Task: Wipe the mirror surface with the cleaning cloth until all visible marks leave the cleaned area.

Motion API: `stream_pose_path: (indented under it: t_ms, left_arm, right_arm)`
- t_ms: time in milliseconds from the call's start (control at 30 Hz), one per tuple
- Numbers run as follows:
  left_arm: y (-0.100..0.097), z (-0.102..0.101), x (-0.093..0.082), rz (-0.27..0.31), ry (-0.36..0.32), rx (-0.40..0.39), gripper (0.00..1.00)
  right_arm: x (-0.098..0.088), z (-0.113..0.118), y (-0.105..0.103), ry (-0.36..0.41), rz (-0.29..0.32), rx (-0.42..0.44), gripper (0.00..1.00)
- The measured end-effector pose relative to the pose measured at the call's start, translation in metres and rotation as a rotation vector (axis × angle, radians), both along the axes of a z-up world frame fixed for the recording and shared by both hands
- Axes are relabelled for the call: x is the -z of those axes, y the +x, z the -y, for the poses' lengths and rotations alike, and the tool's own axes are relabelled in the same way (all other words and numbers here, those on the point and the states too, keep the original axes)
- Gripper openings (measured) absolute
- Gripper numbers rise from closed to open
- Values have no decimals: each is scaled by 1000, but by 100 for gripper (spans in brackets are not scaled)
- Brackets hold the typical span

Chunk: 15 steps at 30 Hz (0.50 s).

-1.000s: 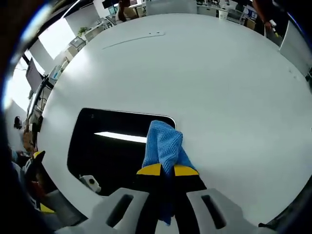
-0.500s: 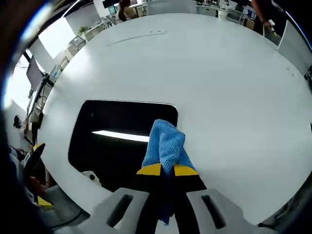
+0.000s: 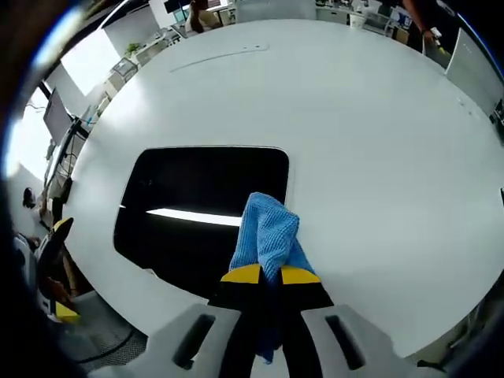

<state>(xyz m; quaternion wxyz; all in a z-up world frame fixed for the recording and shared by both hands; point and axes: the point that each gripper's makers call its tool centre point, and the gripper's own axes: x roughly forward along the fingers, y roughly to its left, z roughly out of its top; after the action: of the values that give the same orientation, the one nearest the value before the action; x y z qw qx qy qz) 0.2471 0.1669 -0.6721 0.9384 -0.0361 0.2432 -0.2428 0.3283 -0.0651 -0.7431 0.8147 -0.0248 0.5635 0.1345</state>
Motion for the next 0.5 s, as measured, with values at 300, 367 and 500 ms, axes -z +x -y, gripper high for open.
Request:
stream_pose_path:
  t_ms: [300, 367, 500]
  left_arm:
    - [-1, 3, 0, -8, -37, 3, 99]
    - [-1, 3, 1, -16, -35, 2, 99]
    - [-3, 5, 0, -12, -23, 16, 99]
  right_arm:
    - [1, 1, -8, 12, 4, 30, 1]
    - [0, 1, -10, 14, 4, 32, 1]
    - [-3, 0, -13, 16, 9, 39, 1]
